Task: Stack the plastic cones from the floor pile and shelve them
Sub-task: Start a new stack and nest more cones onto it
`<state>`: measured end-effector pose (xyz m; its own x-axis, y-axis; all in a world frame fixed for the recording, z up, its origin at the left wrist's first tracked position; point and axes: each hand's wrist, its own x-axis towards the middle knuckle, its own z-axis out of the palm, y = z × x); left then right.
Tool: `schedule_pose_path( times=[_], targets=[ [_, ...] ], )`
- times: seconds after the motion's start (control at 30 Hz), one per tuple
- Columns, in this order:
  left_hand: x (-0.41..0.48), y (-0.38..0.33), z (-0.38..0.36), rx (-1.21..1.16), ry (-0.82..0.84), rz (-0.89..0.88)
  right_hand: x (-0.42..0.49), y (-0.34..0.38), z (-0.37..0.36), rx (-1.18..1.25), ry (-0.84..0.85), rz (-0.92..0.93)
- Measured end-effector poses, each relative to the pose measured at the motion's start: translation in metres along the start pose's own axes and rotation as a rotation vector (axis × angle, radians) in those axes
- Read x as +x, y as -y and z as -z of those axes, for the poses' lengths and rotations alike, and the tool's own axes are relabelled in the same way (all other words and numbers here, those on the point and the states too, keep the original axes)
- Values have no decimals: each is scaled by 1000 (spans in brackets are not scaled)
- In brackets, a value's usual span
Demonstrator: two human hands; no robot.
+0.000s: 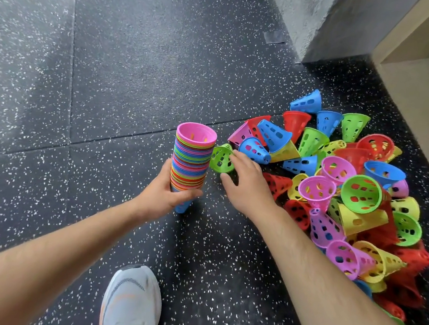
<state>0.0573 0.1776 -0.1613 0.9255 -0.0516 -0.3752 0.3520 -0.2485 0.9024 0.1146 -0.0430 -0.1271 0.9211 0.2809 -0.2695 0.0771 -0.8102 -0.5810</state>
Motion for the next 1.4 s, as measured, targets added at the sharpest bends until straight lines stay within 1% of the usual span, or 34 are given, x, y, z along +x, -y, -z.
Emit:
schedule_pose_path(
  times=[0.17,0.37,0.5,0.57,0.63,0.7,0.77,0.9,0.97,1.0,1.03,1.07,1.13,1.2,1.23,1.3,1.4],
  targets=[
    [0,-3,-3,25,-8,-19,-13,-7,13,45,-219,36],
    [-2,-4,-7,68,66,-30,-36,-9,37,106,-452,-34],
    [-4,-7,-10,151,98,-50,-58,-4,59,270,-620,-87],
    [-4,-8,-13,169,109,-68,-69,2,71,340,-660,-70],
    [-5,-10,-15,197,134,-92,-77,10,79,338,-645,-29],
    [-6,-13,-18,235,172,-112,-80,18,83,280,-610,41],
    [-7,-14,-22,282,190,-117,-79,22,80,247,-541,60],
    [-11,-13,-26,363,194,-121,-78,21,61,197,-259,-10],
    [-12,-13,-26,348,194,-119,-83,15,52,172,-117,-20],
    [-11,-13,-26,345,200,-119,-85,12,49,183,-74,-23],
    [-11,-13,-25,351,202,-116,-86,9,48,214,-69,-23],
    [-10,-14,-25,365,202,-113,-86,5,47,258,-100,-19],
    [-8,-15,-26,404,212,-105,-84,-5,45,330,-219,-19],
    [-9,-17,-29,454,229,-110,-79,-20,41,296,-320,-71],
    [-8,-18,-30,481,233,-115,-77,-28,39,241,-326,-118],
    [-7,-19,-31,523,244,-129,-74,-41,34,87,-251,-191],
    [-5,-18,-31,561,257,-143,-72,-53,28,-100,-108,-191]
  ],
)
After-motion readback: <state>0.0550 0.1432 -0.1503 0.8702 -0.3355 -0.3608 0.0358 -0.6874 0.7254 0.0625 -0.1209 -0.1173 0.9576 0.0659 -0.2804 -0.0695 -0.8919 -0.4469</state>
